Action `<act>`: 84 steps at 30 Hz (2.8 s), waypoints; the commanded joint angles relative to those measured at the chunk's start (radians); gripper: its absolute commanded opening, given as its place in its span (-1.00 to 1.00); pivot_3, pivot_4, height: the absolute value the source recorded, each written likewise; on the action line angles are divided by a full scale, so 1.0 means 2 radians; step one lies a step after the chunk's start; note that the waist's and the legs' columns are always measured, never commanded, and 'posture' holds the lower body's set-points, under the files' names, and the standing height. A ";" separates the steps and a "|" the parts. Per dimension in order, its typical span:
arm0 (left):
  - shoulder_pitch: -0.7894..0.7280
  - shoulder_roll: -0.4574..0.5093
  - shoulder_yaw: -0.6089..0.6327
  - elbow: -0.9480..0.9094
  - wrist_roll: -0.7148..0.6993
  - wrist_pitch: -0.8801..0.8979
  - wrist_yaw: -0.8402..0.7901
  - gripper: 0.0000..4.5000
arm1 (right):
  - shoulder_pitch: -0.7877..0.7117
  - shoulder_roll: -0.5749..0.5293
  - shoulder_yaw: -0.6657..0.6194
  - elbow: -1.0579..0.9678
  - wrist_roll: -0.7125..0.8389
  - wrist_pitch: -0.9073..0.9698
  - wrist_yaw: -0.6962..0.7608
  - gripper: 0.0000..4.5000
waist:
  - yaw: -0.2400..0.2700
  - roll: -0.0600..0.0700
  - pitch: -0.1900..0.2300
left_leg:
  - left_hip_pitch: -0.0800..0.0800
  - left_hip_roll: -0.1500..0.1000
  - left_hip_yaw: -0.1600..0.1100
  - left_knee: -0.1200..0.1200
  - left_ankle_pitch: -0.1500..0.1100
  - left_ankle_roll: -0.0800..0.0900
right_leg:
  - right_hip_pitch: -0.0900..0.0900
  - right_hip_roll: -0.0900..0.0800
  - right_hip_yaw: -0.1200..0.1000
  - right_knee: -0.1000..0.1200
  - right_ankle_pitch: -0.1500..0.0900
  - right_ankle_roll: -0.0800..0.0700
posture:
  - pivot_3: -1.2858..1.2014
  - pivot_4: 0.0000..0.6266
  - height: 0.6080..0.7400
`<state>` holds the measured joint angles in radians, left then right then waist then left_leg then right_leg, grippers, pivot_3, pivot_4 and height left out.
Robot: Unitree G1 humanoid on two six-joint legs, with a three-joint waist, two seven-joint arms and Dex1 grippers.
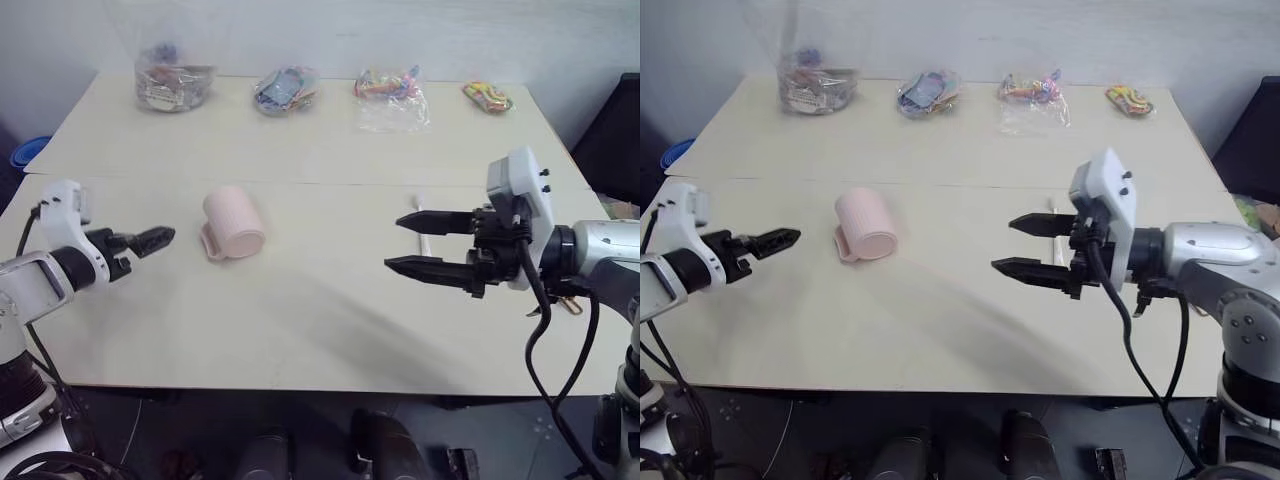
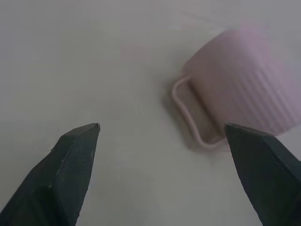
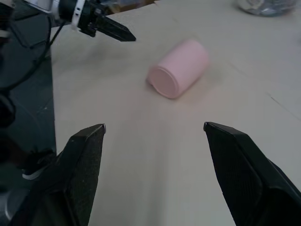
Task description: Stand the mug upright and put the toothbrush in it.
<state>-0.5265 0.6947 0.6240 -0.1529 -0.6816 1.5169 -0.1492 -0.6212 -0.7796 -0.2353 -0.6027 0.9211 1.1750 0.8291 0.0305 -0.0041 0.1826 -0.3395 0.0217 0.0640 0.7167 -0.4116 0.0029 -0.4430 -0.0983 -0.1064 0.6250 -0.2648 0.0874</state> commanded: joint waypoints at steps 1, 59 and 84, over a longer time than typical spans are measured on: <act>-0.048 -0.017 -0.011 0.030 0.028 0.014 0.025 1.00 | -0.014 -0.002 0.011 0.000 0.007 -0.022 -0.006 0.54 | -0.001 -0.001 0.000 | 0.000 0.000 0.000 0.000 0.000 0.000 | 0.000 0.000 0.000 0.000 0.000 0.000 | 0.03 -0.52 1.00; -0.044 -0.213 -0.295 0.194 0.333 -0.727 0.013 -1.00 | 0.062 -0.030 -0.005 -0.007 0.052 -0.088 -0.131 0.97 | -0.002 -0.001 -0.001 | -0.001 0.001 0.004 0.000 0.001 -0.001 | 0.000 -0.001 -0.002 0.000 0.000 0.001 | 0.03 -0.52 1.00; 0.027 0.121 -0.150 -0.119 -0.074 -0.229 -0.336 0.98 | 0.017 0.014 0.102 0.178 -0.129 -0.099 -0.215 1.00 | -0.007 -0.001 -0.001 | -0.001 0.004 0.001 0.001 0.000 0.000 | 0.000 0.000 -0.001 0.000 0.000 0.000 | 0.03 -0.52 1.00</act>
<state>-0.4412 0.8943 0.2816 -0.3432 -0.6916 0.9596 -0.7199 -0.5606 -0.7639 -0.0504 -0.2879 0.7201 1.0105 0.4101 0.0173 -0.0057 0.1815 -0.3413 0.0288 0.0668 0.7172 -0.4106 0.0027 -0.4440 -0.0982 -0.1095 0.6235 -0.2645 0.0877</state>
